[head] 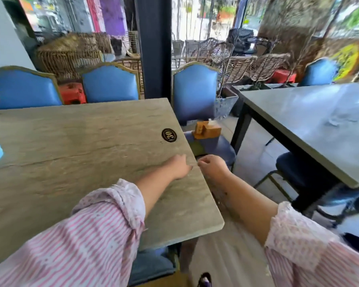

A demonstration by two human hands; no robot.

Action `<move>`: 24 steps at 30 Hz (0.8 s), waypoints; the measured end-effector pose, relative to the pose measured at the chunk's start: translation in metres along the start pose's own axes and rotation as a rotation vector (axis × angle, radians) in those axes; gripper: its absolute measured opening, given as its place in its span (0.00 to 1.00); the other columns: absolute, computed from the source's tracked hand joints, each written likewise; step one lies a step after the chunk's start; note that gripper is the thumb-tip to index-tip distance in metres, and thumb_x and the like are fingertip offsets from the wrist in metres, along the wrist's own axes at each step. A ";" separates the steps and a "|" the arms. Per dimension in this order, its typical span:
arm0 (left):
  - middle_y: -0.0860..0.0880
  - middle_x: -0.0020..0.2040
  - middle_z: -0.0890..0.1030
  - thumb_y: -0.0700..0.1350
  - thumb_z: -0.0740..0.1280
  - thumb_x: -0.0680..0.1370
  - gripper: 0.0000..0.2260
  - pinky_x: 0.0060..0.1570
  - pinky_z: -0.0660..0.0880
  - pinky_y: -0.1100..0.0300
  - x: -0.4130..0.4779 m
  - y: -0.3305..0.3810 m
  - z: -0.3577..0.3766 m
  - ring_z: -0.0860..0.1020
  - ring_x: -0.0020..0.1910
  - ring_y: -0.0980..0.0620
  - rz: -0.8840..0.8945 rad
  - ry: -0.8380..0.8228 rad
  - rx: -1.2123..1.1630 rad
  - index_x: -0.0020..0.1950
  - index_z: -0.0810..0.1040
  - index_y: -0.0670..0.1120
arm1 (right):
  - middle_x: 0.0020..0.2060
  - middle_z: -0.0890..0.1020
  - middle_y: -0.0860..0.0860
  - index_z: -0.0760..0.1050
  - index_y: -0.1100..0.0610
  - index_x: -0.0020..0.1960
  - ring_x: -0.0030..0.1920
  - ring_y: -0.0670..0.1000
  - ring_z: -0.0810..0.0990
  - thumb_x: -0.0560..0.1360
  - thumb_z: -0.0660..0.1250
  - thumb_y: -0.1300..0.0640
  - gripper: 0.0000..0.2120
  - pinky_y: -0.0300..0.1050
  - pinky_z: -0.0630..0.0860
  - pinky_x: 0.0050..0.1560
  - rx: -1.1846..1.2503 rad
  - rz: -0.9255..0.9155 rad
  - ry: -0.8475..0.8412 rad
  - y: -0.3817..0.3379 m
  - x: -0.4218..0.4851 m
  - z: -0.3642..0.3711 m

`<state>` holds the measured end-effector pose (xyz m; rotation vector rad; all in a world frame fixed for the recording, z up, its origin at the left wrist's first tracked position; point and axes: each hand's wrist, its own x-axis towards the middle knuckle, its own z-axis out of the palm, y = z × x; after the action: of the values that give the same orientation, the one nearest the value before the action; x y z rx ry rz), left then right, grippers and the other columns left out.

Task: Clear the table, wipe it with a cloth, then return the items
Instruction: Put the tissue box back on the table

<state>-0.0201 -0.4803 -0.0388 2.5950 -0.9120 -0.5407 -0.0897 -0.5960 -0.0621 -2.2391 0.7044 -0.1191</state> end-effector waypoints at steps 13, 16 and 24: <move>0.45 0.72 0.67 0.51 0.58 0.80 0.21 0.67 0.66 0.56 0.175 0.086 0.062 0.67 0.70 0.47 0.018 0.037 -0.191 0.72 0.64 0.45 | 0.53 0.82 0.54 0.76 0.59 0.59 0.43 0.49 0.78 0.78 0.62 0.57 0.12 0.35 0.75 0.40 0.214 0.051 0.070 0.126 0.170 -0.088; 0.46 0.73 0.66 0.50 0.57 0.81 0.22 0.68 0.63 0.56 0.210 0.100 0.062 0.65 0.72 0.48 -0.018 0.022 -0.246 0.73 0.63 0.45 | 0.54 0.81 0.52 0.76 0.57 0.59 0.53 0.51 0.79 0.78 0.62 0.55 0.12 0.50 0.77 0.55 0.236 0.091 0.034 0.147 0.207 -0.105; 0.47 0.74 0.65 0.51 0.56 0.81 0.22 0.68 0.64 0.54 0.331 0.117 0.073 0.65 0.72 0.48 -0.223 0.091 -0.371 0.74 0.62 0.45 | 0.48 0.79 0.49 0.76 0.54 0.59 0.47 0.50 0.77 0.79 0.61 0.54 0.11 0.49 0.78 0.46 0.280 0.146 -0.062 0.193 0.343 -0.120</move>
<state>0.1244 -0.7951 -0.1315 2.3673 -0.4442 -0.5815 0.0772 -0.9592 -0.1588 -1.9108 0.7649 -0.0714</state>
